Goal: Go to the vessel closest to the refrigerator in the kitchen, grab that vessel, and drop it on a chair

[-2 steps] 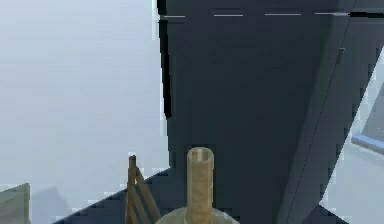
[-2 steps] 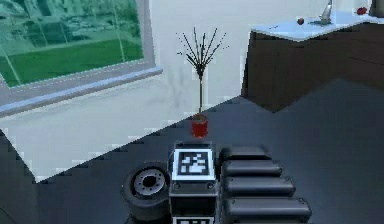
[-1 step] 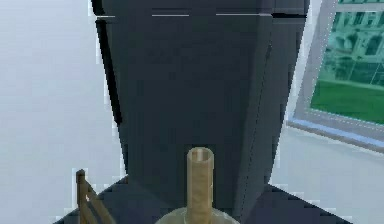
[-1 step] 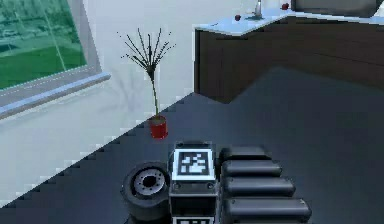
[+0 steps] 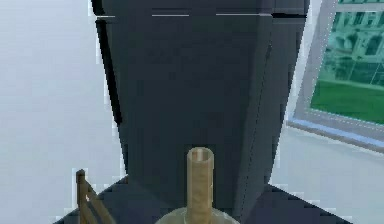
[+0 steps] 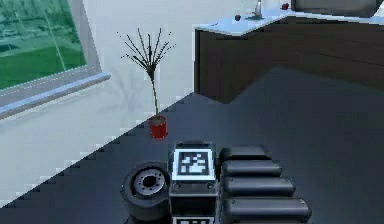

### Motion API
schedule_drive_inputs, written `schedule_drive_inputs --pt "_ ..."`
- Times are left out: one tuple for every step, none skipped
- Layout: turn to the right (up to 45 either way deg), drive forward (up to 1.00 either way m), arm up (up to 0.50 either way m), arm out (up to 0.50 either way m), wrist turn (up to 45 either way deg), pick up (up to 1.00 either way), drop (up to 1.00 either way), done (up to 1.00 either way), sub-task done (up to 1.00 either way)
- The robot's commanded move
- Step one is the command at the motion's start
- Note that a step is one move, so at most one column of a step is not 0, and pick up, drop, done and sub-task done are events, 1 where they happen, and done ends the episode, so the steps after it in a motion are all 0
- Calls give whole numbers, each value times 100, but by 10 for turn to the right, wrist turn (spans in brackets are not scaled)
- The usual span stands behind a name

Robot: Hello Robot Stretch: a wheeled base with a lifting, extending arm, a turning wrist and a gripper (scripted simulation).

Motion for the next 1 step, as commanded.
schedule_drive_inputs --pt "-450 0 0 0 0 0 0 0 0"
